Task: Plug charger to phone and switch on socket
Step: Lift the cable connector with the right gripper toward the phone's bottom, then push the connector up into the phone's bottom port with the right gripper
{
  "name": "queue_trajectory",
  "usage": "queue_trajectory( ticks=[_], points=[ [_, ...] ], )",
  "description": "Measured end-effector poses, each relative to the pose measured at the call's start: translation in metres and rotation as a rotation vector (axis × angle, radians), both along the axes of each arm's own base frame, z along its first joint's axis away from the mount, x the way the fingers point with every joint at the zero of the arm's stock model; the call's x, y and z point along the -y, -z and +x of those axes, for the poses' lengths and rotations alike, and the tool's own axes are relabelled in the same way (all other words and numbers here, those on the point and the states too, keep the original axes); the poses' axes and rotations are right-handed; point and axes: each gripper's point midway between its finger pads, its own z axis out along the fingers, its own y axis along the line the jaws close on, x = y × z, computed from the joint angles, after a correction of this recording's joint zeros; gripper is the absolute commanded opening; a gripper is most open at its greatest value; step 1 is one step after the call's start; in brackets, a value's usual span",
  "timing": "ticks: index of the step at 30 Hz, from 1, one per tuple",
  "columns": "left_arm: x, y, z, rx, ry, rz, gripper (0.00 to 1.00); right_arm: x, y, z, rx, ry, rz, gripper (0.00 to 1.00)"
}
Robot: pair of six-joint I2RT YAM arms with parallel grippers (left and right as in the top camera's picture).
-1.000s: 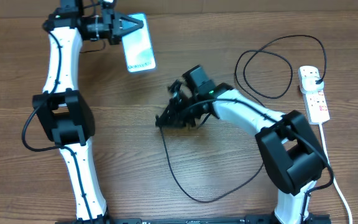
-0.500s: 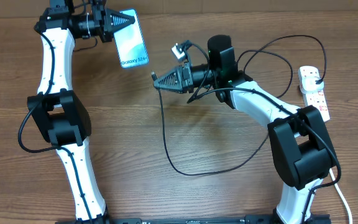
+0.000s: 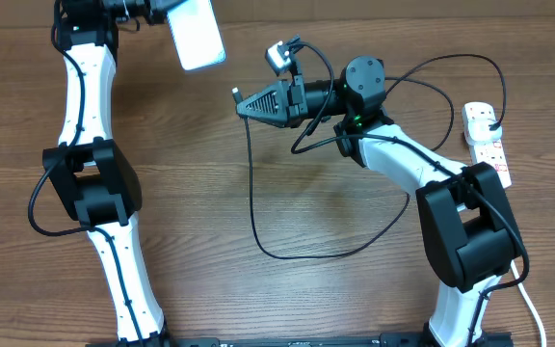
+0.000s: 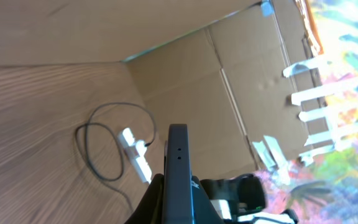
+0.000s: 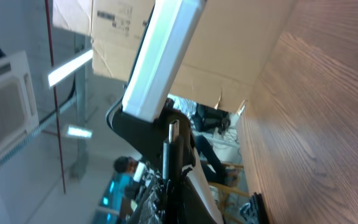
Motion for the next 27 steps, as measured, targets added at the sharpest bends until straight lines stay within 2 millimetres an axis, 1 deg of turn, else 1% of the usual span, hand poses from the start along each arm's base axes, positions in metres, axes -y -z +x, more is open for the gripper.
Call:
queue_trajectory(
  ticks=[3, 5, 6, 11, 16, 19, 27],
  points=[
    [0.009, -0.015, -0.005, -0.01, 0.021, -0.012, 0.05, 0.007, -0.001, 0.007, -0.016, 0.022, 0.002, 0.04],
    [0.022, -0.023, -0.011, -0.048, 0.048, -0.022, 0.05, 0.011, -0.005, 0.011, 0.0, 0.04, 0.014, 0.04],
    [0.024, -0.023, -0.012, -0.061, 0.053, -0.024, 0.05, 0.012, -0.006, 0.011, 0.004, 0.041, 0.017, 0.04],
    [0.055, -0.028, -0.023, -0.172, 0.117, -0.038, 0.04, 0.016, -0.018, 0.009, 0.092, 0.052, 0.059, 0.04],
    [0.078, -0.029, -0.03, -0.233, 0.158, -0.042, 0.05, 0.016, -0.021, 0.011, 0.096, 0.064, 0.068, 0.04],
    [0.083, -0.029, -0.031, -0.243, 0.166, -0.042, 0.04, 0.016, -0.022, 0.013, 0.094, 0.08, 0.075, 0.04],
    [0.081, -0.034, -0.031, -0.199, 0.151, -0.05, 0.05, 0.016, -0.027, 0.023, 0.087, 0.141, 0.1, 0.04]
  ],
)
